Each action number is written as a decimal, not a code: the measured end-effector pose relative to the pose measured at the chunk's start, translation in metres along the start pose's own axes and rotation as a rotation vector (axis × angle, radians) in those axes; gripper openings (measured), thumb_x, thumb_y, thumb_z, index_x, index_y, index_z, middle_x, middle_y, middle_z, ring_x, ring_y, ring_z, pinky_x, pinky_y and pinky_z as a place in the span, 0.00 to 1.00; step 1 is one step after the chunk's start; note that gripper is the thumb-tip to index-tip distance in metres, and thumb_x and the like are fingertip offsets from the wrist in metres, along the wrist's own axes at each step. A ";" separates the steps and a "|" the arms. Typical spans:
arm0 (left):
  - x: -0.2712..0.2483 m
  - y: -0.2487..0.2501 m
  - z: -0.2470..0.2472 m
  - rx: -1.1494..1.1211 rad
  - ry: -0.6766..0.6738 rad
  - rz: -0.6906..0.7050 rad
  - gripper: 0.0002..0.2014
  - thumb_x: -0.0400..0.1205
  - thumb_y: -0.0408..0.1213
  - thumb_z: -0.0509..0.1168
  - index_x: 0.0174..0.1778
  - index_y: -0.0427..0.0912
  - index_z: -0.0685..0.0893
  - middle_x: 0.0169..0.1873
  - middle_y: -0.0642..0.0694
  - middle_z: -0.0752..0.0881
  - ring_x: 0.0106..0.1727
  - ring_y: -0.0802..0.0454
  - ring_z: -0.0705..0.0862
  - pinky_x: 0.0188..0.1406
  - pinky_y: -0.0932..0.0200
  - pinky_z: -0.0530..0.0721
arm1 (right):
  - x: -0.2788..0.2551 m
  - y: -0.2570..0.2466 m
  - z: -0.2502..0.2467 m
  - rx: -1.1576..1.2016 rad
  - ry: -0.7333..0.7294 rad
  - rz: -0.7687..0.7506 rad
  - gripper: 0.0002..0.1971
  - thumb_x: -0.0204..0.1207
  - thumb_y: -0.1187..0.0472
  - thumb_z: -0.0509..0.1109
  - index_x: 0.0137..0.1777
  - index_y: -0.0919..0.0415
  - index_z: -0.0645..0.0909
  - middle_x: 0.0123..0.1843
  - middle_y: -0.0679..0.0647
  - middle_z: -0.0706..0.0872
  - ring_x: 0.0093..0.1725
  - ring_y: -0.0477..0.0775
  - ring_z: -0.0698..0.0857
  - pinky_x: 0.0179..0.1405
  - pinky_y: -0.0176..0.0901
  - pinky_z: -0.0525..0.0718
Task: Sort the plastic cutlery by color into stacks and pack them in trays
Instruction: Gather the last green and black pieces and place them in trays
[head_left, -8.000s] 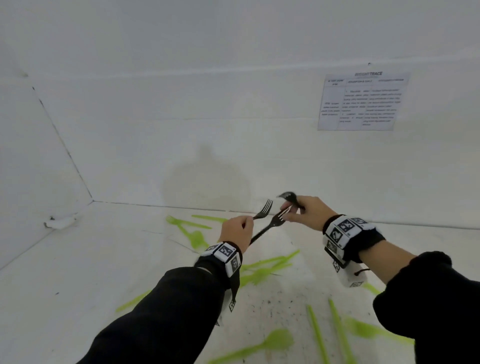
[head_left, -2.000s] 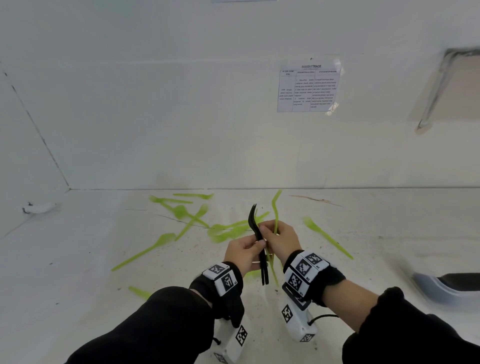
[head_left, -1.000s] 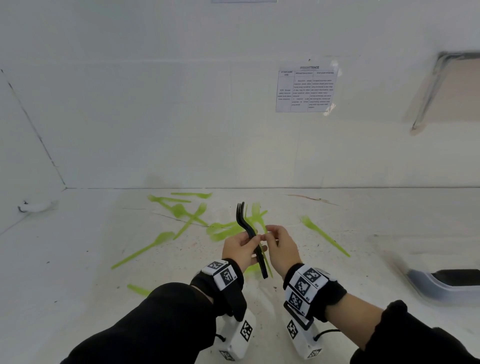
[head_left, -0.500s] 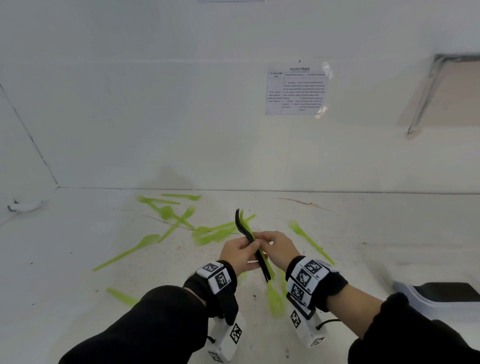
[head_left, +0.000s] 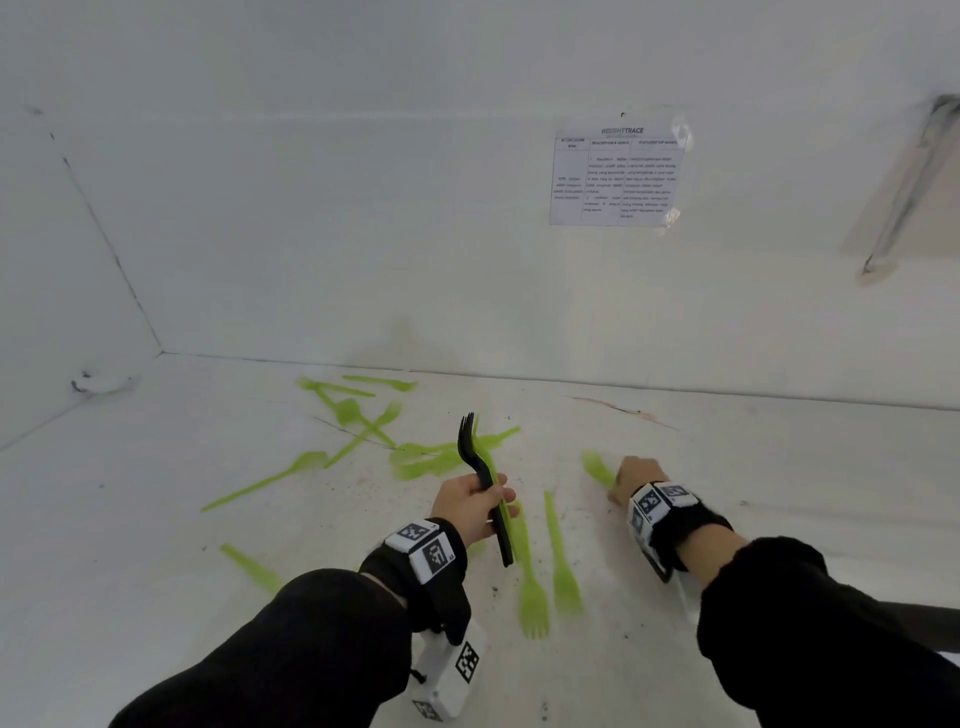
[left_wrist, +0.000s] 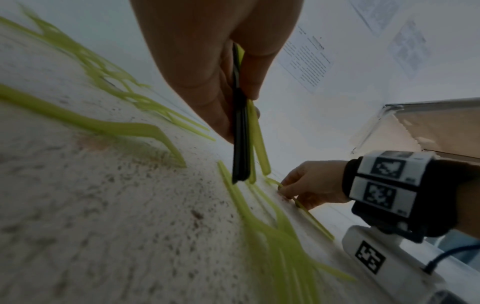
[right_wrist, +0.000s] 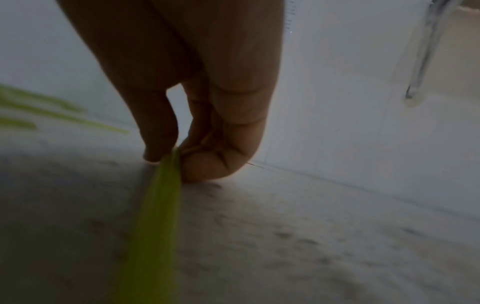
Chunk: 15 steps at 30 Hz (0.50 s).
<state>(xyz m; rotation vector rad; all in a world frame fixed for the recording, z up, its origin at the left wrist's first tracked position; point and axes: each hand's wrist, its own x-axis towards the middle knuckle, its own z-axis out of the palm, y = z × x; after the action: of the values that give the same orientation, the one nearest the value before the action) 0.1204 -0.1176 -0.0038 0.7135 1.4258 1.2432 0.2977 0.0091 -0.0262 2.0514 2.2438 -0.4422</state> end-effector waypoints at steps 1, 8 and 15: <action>-0.001 -0.001 0.001 -0.009 0.007 0.001 0.06 0.85 0.25 0.55 0.53 0.33 0.77 0.37 0.44 0.82 0.36 0.50 0.83 0.29 0.66 0.84 | -0.001 -0.002 -0.003 0.037 0.006 -0.019 0.15 0.83 0.60 0.59 0.64 0.68 0.78 0.65 0.60 0.82 0.66 0.61 0.80 0.62 0.43 0.77; -0.007 -0.007 0.009 -0.057 0.063 0.018 0.05 0.84 0.25 0.58 0.51 0.35 0.79 0.37 0.43 0.84 0.35 0.49 0.85 0.34 0.63 0.84 | -0.042 -0.051 -0.007 0.741 0.028 -0.340 0.13 0.72 0.62 0.74 0.56 0.62 0.82 0.41 0.52 0.84 0.36 0.52 0.82 0.34 0.35 0.84; -0.014 -0.010 -0.001 -0.134 0.053 0.037 0.05 0.81 0.27 0.64 0.48 0.35 0.86 0.31 0.46 0.90 0.32 0.50 0.90 0.30 0.63 0.87 | -0.066 -0.080 0.020 0.865 -0.003 -0.445 0.09 0.73 0.63 0.73 0.52 0.62 0.86 0.44 0.53 0.86 0.46 0.54 0.86 0.51 0.49 0.88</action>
<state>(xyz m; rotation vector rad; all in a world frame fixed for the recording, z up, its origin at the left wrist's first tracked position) 0.1248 -0.1339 -0.0091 0.6217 1.3629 1.3812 0.2231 -0.0647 -0.0163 1.7255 2.8047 -1.6914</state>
